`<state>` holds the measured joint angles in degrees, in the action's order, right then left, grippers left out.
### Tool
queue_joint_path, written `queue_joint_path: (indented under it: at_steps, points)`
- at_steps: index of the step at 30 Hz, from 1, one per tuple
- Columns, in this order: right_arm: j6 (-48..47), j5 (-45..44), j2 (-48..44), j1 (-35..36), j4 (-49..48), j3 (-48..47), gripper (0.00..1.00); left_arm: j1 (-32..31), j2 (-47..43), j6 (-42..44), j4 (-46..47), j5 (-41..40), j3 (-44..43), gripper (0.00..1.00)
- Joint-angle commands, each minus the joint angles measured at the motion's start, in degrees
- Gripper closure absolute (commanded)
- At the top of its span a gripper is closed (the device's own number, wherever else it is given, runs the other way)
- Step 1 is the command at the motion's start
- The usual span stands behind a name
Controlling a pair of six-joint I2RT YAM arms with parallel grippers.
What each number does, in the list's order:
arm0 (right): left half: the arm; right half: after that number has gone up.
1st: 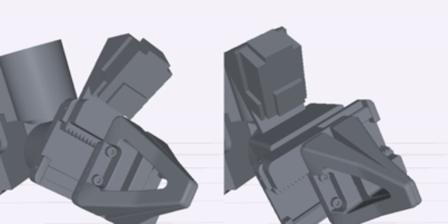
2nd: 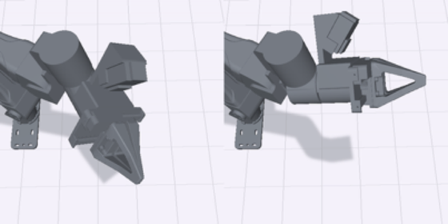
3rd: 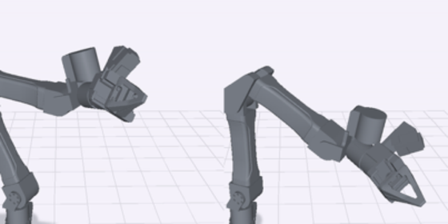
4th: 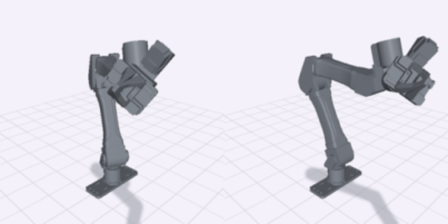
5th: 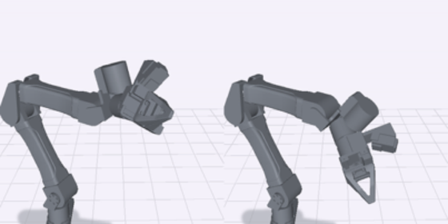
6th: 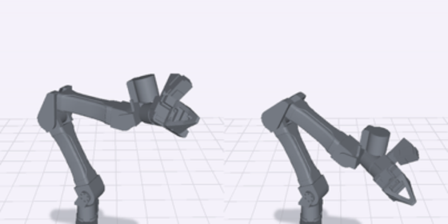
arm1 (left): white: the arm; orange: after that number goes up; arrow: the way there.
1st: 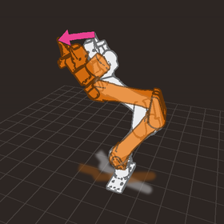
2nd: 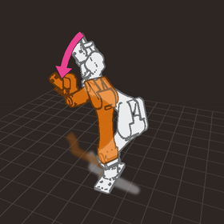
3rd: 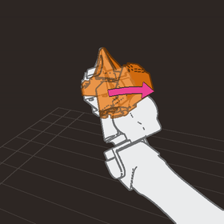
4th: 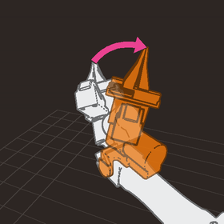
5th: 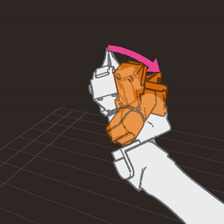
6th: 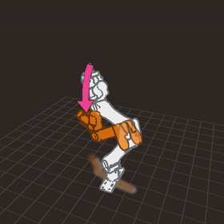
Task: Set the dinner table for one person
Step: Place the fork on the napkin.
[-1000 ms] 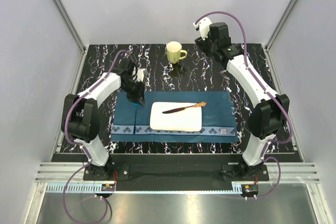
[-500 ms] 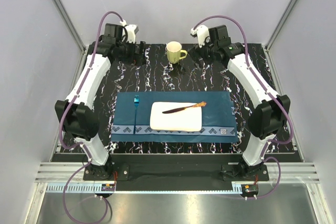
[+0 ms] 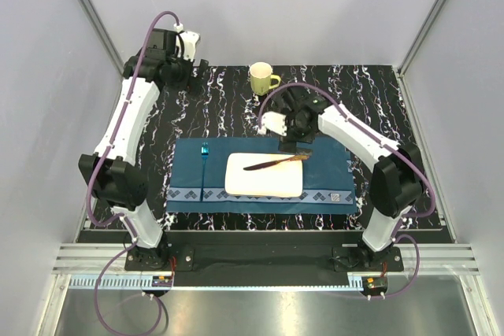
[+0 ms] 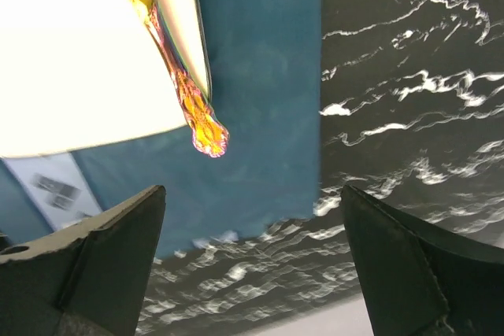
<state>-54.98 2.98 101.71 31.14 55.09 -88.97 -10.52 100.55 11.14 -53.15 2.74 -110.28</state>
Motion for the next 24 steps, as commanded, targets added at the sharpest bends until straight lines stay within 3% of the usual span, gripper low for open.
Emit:
queue_joint_path:
  at_steps: [1, 10, 16, 22, 24]
  points:
    - [-14.88, -12.09, -4.42, 3.49, -5.67, 3.36, 0.0, -0.02, -1.68, -1.55, 0.59, -1.7, -1.96, 0.01]
    - [-13.49, -13.28, -0.72, 4.99, -6.22, -2.26, 0.0, -0.2, -6.95, -5.07, 10.51, 6.05, 12.79, 0.01]
    - [-12.26, -10.73, 1.56, 6.04, -6.14, -1.47, 0.0, -0.2, -6.16, -4.63, 10.87, 3.67, 14.82, 0.01]
    - [-2.42, -3.88, 6.57, 6.22, -2.36, -7.09, 0.0, -0.37, -5.28, -2.18, 11.13, 4.64, 16.58, 0.02]
    - [-0.32, -3.25, 8.14, 6.22, -2.36, -8.85, 0.01, -0.37, -4.67, -1.39, 11.13, 5.08, 17.2, 0.07]
